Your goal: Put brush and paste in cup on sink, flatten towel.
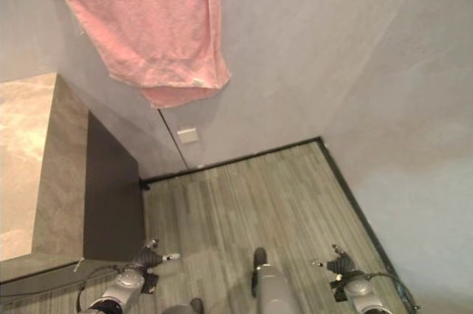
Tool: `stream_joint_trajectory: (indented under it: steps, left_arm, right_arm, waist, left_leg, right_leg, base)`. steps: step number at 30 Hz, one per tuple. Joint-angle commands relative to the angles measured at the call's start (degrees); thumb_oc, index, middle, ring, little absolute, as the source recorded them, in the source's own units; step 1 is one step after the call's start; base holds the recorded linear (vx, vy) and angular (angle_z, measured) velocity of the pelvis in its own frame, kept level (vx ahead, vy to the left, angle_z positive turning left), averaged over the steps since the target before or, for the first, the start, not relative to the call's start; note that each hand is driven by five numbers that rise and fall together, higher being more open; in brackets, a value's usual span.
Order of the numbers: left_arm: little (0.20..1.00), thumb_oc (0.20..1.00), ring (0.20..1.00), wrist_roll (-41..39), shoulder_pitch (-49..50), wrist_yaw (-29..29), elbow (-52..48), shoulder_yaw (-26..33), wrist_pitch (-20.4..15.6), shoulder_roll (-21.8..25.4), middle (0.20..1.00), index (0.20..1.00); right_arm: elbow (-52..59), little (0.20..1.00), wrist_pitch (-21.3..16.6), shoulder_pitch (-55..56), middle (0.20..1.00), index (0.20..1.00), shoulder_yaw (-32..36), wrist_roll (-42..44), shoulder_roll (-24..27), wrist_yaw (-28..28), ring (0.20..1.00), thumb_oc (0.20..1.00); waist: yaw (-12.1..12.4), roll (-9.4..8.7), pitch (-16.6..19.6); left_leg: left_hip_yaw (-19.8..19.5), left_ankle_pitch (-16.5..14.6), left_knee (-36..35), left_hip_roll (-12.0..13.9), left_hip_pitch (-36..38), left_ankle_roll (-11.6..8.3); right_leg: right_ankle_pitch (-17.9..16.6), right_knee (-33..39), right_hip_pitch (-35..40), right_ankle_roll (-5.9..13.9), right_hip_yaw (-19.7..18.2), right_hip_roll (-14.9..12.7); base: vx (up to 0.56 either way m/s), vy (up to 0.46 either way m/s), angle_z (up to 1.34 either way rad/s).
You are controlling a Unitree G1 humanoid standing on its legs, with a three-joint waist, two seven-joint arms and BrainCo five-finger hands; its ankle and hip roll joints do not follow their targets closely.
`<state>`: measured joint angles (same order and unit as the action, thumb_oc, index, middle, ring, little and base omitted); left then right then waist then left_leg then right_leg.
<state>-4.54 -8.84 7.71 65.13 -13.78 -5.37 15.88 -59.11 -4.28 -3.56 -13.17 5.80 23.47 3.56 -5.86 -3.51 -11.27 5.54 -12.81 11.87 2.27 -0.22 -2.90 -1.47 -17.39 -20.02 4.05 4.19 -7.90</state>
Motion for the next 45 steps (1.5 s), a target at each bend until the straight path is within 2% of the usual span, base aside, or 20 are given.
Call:
stream_joint_trajectory:
  steps: [1, 7, 17, 20, 21, 24, 25, 26, 27, 29, 31, 33, 34, 36, 37, 38, 39, 41, 43, 45]
  left_arm:
    - [1.0, 1.0, 1.0, 1.4, 2.4, 0.3, -4.3, -0.9, -1.8, 4.0, 1.0, 1.0]
    - [1.0, 1.0, 1.0, 1.3, 1.3, 0.1, -6.2, -1.9, -1.8, 4.5, 1.0, 1.0]
    - [1.0, 1.0, 1.0, -0.1, -1.0, 0.3, -5.1, -3.0, -1.4, 2.9, 1.0, 1.0]
    - [1.0, 1.0, 1.0, -1.2, -3.5, -0.1, -5.8, -5.0, -1.6, 1.5, 1.0, 1.0]
    - [1.0, 1.0, 1.0, -1.2, -3.5, -0.1, -5.8, -5.0, -1.6, 1.5, 1.0, 1.0]
    - [1.0, 1.0, 1.0, -3.5, -5.6, -0.1, -8.1, -6.8, -1.7, 0.9, 1.0, 1.0]
    - [1.0, 1.0, 1.0, -4.2, -6.5, -0.6, -8.9, -7.8, -1.8, 0.5, 1.0, 1.0]
    - [1.0, 1.0, 1.0, -4.5, -6.8, -0.9, -9.5, -8.4, -1.8, 0.2, 1.0, 1.0]
    - [1.0, 1.0, 1.0, -4.5, -7.1, -0.9, -9.7, -8.8, -1.8, 0.1, 1.0, 1.0]
    - [1.0, 1.0, 1.0, -3.9, -7.6, -0.3, -10.4, -9.7, -2.0, -0.1, 1.0, 1.0]
    - [1.0, 1.0, 1.0, -4.2, -5.7, -1.1, -14.2, -9.6, -1.8, 1.0, 1.0, 1.0]
    - [1.0, 1.0, 1.0, -4.6, -4.3, -1.9, -15.9, -9.1, -1.7, 1.5, 1.0, 1.0]
    - [1.0, 1.0, 1.0, -4.2, -3.6, -2.0, -16.1, -8.9, -1.7, 1.7, 1.0, 1.0]
    - [1.0, 1.0, 1.0, -3.6, -3.3, -2.9, -17.8, -10.3, -1.9, 2.9, 1.0, 1.0]
    - [1.0, 1.0, 1.0, -3.6, -3.3, -2.9, -17.8, -10.3, -1.9, 2.9, 1.0, 1.0]
    - [1.0, 1.0, 1.0, -3.4, -3.2, -3.2, -18.9, -10.5, -2.0, 3.3, 1.0, 1.0]
    - [1.0, 1.0, 1.0, -3.5, -3.4, -3.2, -21.2, -10.6, -2.1, 4.2, 1.0, 1.0]
    - [1.0, 1.0, 1.0, -3.3, -3.6, -3.3, -21.9, -10.7, -2.2, 4.6, 1.0, 1.0]
    - [1.0, 1.0, 1.0, -3.0, -3.3, -3.0, -22.4, -9.7, -2.4, 5.6, 1.0, 1.0]
    - [1.0, 1.0, 1.0, -3.0, -3.3, -3.0, -22.4, -9.7, -2.4, 5.6, 1.0, 1.0]
  right_arm:
    - [2.2, 1.0, -1.7, 1.3, 1.0, 1.0, -1.6, -1.5, 0.7, 0.4, 1.0, 1.0]
    - [0.6, 1.0, -1.4, 0.6, 1.0, 1.0, -0.7, -3.0, 2.0, 1.0, 1.0, 1.0]
    - [-6.0, 1.0, -0.5, 1.1, 1.0, 1.0, -3.2, -8.6, 2.4, 1.5, 1.0, 1.0]
    - [-13.8, 1.0, 0.4, 2.3, 1.0, 1.0, -0.2, -6.8, 2.9, 2.2, 1.0, 1.0]
    - [-13.9, 1.0, 0.3, 2.3, 1.0, 1.0, -0.2, -6.8, 2.9, 2.2, 1.0, 1.0]
    - [-19.1, 1.0, 1.5, 3.2, 1.0, 1.0, 2.0, -6.5, 3.8, 2.6, 1.0, 1.0]
    - [-21.1, 1.0, 2.2, 3.9, 1.0, 1.0, 2.4, -7.6, 4.4, 2.9, 1.0, 1.0]
    - [-22.6, 1.0, 2.8, 4.3, 1.0, 1.0, 3.6, -7.4, 4.7, 3.2, 1.0, 1.0]
    - [-23.1, 1.0, 3.2, 4.5, 1.0, 1.0, 4.4, -6.9, 5.1, 3.6, 1.0, 1.0]
    - [-22.6, 1.0, 3.3, 4.7, 1.0, 1.0, 6.5, -5.2, 5.8, 4.2, 1.0, 1.0]
    - [-20.4, 1.0, 2.8, 4.1, 1.0, 1.0, 5.7, -5.0, 5.9, 3.9, 1.0, 1.0]
    - [-18.6, 1.0, 2.4, 3.9, 1.0, 1.0, 5.3, -4.3, 5.7, 3.4, 1.0, 1.0]
    - [-17.9, 1.0, 2.2, 3.5, 1.0, 1.0, 5.1, -3.5, 5.6, 2.8, 1.0, 1.0]
    - [-17.6, 1.0, 2.3, 2.7, 1.0, 1.0, 6.5, -1.6, 4.0, 2.9, 1.0, 1.0]
    - [-17.6, 1.0, 2.3, 2.7, 1.0, 1.0, 6.5, -1.6, 4.0, 2.9, 1.0, 1.0]
    - [-17.6, 1.0, 2.5, 2.6, 1.0, 1.0, 6.2, -1.9, 3.3, 2.6, 1.0, 1.0]
    - [-17.4, 1.0, 3.0, 1.7, 1.0, 1.0, 3.8, -4.8, 2.4, 2.0, 1.0, 1.0]
    - [-16.9, 1.0, 3.2, 1.1, 1.0, 1.0, 1.2, -8.1, 1.6, 1.7, 1.0, 1.0]
    - [-15.4, 1.0, 3.3, 0.1, 1.0, 1.0, -2.0, -12.1, 0.4, 1.2, 1.0, 1.0]
    - [-15.4, 1.0, 3.3, 0.1, 1.0, 1.0, -2.0, -12.1, 0.4, 1.2, 1.0, 1.0]
  waist:
    - [-1.2, -1.13, 0.3]
    - [-2.3, 1.85, 0.0]
    - [-3.6, 2.61, 2.1]
    - [-4.3, 3.09, 2.5]
    - [-4.4, 3.15, 2.5]
    - [-4.3, 2.96, 1.7]
    - [-4.5, 3.21, 1.4]
    - [-4.3, 3.26, 1.4]
    - [-4.1, 3.5, 1.2]
    - [-3.8, 4.65, 1.0]
    - [-2.8, 5.19, 1.6]
    - [-2.3, 5.54, 1.8]
    - [-1.2, 5.33, 1.9]
    - [-1.0, 3.84, 2.7]
    - [-1.0, 3.84, 2.7]
    - [-0.8, 3.56, 3.0]
    - [-0.3, 2.92, 3.0]
    - [0.1, 2.74, 2.8]
    - [0.9, 2.12, 2.6]
    - [1.0, 2.1, 2.7]
  left_leg:
    - [0.1, -0.7, 5.3, -4.1, -3.4, 3.0]
    - [-0.1, -0.3, 3.5, -4.0, -1.6, 2.38]
    - [-1.5, 1.9, -1.3, 0.2, 2.5, -0.07]
    - [-2.8, 9.0, 2.7, 1.5, -0.4, -2.21]
    - [-2.9, 9.0, 2.8, 1.5, -0.5, -2.24]
    - [-2.6, 12.4, 9.2, 1.0, -6.1, -2.75]
    - [0.4, 12.2, 4.2, 2.6, -7.1, -2.08]
    - [1.3, 11.4, 0.3, 3.2, -8.3, -1.67]
    - [1.2, 12.4, -2.5, 3.8, -9.3, -1.66]
    - [1.8, 20.6, -12.2, 8.0, -15.0, -3.49]
    - [3.7, 24.4, -16.9, 12.1, -16.5, -4.74]
    - [3.5, 24.2, -16.6, 12.1, -14.5, -4.53]
    - [1.1, 24.2, -14.4, 11.2, -14.6, -4.43]
    - [0.9, 20.3, -5.5, 7.9, -17.9, -3.7]
    - [0.9, 20.3, -5.5, 7.9, -17.9, -3.69]
    - [1.3, 18.5, -2.6, 6.8, -18.8, -2.94]
    - [1.7, 15.4, 1.4, 4.7, -20.3, -1.26]
    - [1.9, 13.8, 3.4, 3.7, -21.0, -0.54]
    - [2.8, 11.2, 5.9, 2.0, -22.1, 0.99]
    - [2.9, 11.1, 6.0, 2.1, -22.2, 1.01]
  right_leg:
    - [-6.0, 6.1, -0.2, 5.09, -2.1, -3.1]
    - [-3.3, 1.8, -1.3, 4.46, -2.7, -2.5]
    - [1.7, -0.3, 0.4, 2.71, -1.5, 1.0]
    - [2.3, 2.6, 3.4, 0.69, -0.9, 2.6]
    - [2.3, 2.6, 3.4, 0.67, -0.8, 2.6]
    - [1.9, 6.0, 5.7, -0.4, 0.9, 1.8]
    - [2.1, 7.5, 7.0, -0.14, 2.2, 1.3]
    - [2.1, 8.6, 7.7, 0.38, 2.9, 0.9]
    - [2.0, 9.2, 8.3, 0.79, 3.3, 0.7]
    - [2.1, 10.9, 10.0, 2.15, 2.5, -0.2]
    - [3.0, 11.1, 11.8, 3.41, 1.1, -1.0]
    - [3.6, 10.4, 12.4, 3.97, -0.2, -1.0]
    - [3.8, 10.5, 13.3, 4.2, -1.4, -1.4]
    - [2.6, 11.9, 15.8, 5.43, -3.3, -4.9]
    - [2.6, 11.9, 15.8, 5.44, -3.3, -4.9]
    - [2.0, 12.2, 16.0, 6.03, -3.6, -6.5]
    - [-0.7, 11.9, 15.1, 6.61, -4.4, -9.2]
    - [-2.2, 11.8, 14.9, 6.76, -4.2, -10.6]
    - [-7.1, 11.4, 13.4, 6.85, -2.9, -13.3]
    - [-7.1, 11.5, 13.3, 6.88, -3.0, -13.3]
  base:
    - [-0.01, -0.028, -0.06]
    - [0.04, -0.038, 0.02]
    - [0.09, -0.133, 0.04]
    - [0.09, -0.158, 0.26]
    - [0.05, -0.088, 0.43]
    - [0.05, -0.072, 0.27]
    - [0.08, -0.033, 0.37]
    - [0.09, 0.016, 0.68]
    - [0.11, 0.086, 1.13]
    - [0.26, 0.263, 0.8]
    - [0.37, 0.349, 0.01]
    - [0.26, 0.283, -0.72]
    - [0.39, 0.448, -1.28]
    - [0.31, 0.385, -1.18]
    - [0.15, 0.264, -0.51]
    - [0.16, 0.363, -0.18]
    - [0.16, 0.363, -0.09]
    - [0.12, 0.27, -0.2]
    - [0.13, 0.319, -0.23]
    - [0.06, 0.156, -0.11]
